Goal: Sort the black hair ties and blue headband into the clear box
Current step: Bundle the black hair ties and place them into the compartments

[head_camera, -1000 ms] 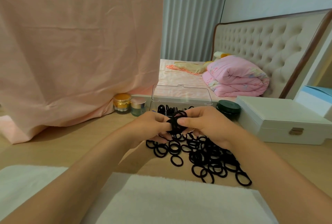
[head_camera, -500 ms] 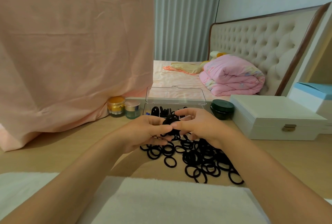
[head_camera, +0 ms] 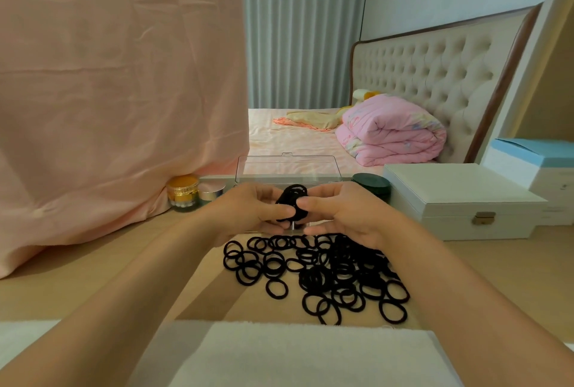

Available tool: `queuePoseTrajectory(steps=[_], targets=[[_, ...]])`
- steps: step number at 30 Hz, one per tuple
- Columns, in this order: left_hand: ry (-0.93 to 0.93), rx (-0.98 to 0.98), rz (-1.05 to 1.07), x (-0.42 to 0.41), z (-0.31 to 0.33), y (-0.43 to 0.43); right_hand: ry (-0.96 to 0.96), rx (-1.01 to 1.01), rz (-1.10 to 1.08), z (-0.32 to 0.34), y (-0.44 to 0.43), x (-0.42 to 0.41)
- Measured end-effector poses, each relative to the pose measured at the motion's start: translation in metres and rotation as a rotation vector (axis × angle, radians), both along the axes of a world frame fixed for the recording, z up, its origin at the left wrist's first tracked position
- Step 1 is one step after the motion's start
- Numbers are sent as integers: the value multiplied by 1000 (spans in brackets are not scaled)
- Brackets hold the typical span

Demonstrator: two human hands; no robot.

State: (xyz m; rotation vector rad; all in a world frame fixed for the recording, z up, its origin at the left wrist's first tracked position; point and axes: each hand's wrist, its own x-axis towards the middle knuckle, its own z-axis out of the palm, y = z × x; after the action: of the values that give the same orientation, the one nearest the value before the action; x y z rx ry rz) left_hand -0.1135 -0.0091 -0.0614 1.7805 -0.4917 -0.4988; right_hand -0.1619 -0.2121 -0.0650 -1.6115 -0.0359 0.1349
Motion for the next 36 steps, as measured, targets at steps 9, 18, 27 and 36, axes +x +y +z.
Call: queuePoseTrajectory(steps=[9,18,27,36], targets=[[-94,-60,15,29,22,-35,-194,80,-199,7,-11,11],[-327,69,16,56,8,-36,-195,-85,-337,8,-22,31],[-665,342,86,80,-16,-29,-188,-816,-463,3,-20,61],[-755,430,59,77,-21,-35,-232,-1288,-378,-10,-7,72]])
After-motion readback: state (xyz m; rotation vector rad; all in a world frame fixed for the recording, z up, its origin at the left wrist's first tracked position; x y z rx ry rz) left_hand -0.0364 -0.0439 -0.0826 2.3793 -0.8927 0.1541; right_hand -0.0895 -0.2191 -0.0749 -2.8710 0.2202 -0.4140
